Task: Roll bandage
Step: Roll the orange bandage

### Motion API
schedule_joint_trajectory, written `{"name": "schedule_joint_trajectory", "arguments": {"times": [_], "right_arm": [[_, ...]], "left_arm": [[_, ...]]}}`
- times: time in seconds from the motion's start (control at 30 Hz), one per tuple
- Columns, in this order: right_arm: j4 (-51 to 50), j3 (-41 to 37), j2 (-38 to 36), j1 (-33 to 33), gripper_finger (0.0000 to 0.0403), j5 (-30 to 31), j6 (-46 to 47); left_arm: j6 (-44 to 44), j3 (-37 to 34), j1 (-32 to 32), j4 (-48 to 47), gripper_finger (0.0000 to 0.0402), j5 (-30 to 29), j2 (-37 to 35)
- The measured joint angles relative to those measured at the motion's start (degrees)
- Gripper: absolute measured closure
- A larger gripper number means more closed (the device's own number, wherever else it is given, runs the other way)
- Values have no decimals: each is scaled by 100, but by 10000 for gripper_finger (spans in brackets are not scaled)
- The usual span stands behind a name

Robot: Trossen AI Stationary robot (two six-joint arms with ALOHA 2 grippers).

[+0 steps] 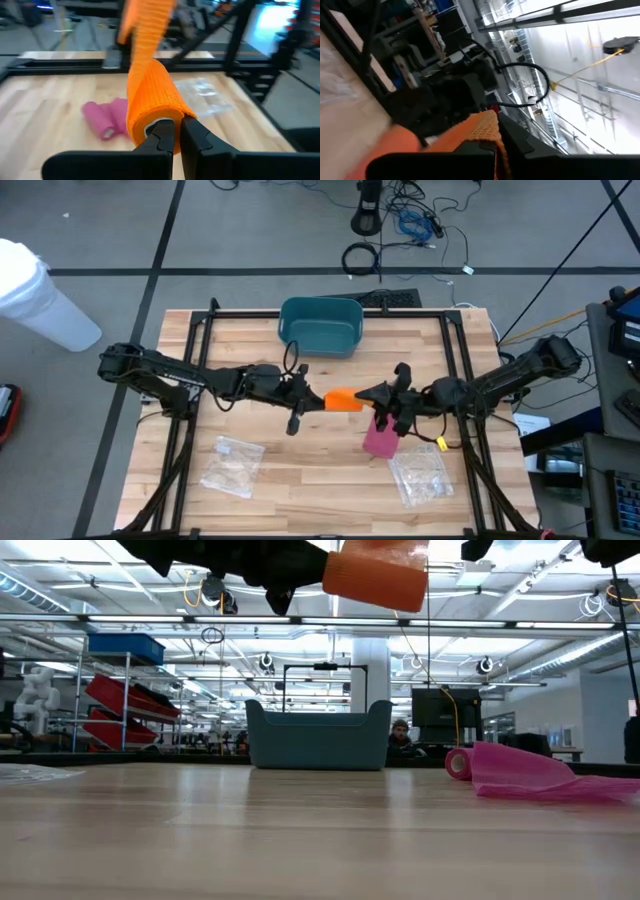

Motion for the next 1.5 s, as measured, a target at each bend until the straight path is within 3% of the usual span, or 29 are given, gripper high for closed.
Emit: {"name": "schedule_joint_trajectory", "arguments": {"times": [0.4,0.53,0.77,0.97,1.07,1.17,1.5], "right_arm": [[-735,0,458,81,397,-205,230],[-705,0,574,90,362,-203,-118],[-1032,7,589,185,252,-134,280],[-860,7,589,350,183,582,-810],[-822,7,587,427,163,773,-1726],[-800,7,589,550,152,794,-2066],[-1241,2,596,674,149,1356,-886]], "left_arm": [[318,-2,142,70,394,-188,0],[477,-2,149,184,394,-194,0],[444,-4,64,179,394,-185,0],[447,-7,38,181,394,-176,-24],[448,-7,38,162,394,-176,-44],[488,-7,38,149,394,-171,-67],[1343,-9,43,124,394,-20,-732]]}}
